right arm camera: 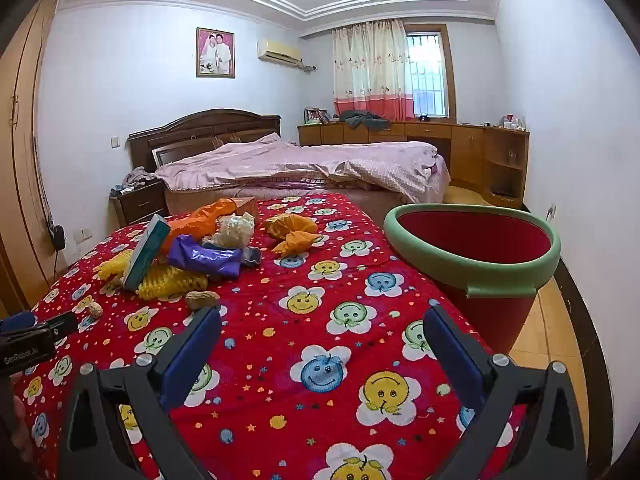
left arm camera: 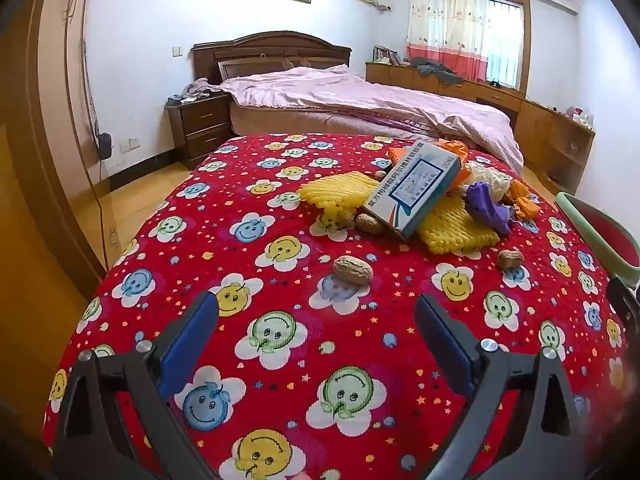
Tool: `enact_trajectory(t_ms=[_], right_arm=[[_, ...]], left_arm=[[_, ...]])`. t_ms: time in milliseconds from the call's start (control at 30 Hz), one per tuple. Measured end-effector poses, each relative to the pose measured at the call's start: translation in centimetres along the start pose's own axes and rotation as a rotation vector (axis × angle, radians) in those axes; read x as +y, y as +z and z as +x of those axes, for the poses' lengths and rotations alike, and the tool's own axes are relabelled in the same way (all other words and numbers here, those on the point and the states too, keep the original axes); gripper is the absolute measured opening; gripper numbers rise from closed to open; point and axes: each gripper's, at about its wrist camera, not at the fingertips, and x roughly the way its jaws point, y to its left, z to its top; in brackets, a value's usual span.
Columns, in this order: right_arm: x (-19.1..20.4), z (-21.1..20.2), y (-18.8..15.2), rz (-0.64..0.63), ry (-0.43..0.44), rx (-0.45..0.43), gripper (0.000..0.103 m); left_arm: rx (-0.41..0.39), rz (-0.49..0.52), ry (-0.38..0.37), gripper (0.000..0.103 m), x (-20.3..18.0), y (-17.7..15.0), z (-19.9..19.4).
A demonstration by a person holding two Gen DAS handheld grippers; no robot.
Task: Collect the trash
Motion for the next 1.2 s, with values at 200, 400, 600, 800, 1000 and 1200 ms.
enact_trajectory(t_ms=[200,400,600,800,1000,1200], right_arm=[[0.0,-0.01,-0.01,0.0,0.001,-0.002,0.103],[0.0,-0.01,0.0,0.0,0.001,-0.002,0.103],[0.01,-0.09,0.0,0.001,0.001,-0.002,0.103],[0.0,-0.13,-0.01,0.001,0.001,-0.003,0.103],[0.0,-0.14,-0.02,0.001,0.001,-0.004,0.103],[0.0,-0.13,-0.03,0.002,0.001,-0.005,0.103]], left_arm=[[0.001,-0.004,-0.003,0.098,-0.01,-0.01,-0.02],[0.002,-0.007,-0.004,0.098,0.01,-0.01,-0.02],[0.002,-0.009,-0.005,0.098,0.04,0.0,0.0],[0.003,-0.009,-0.005,0.098,0.05,0.0,0.01],[0.003,-0.01,-0.006,0.098,0.06,0.0,0.01],[0.004,-0.011,-0.006,0.098,0.06,0.0,0.01]])
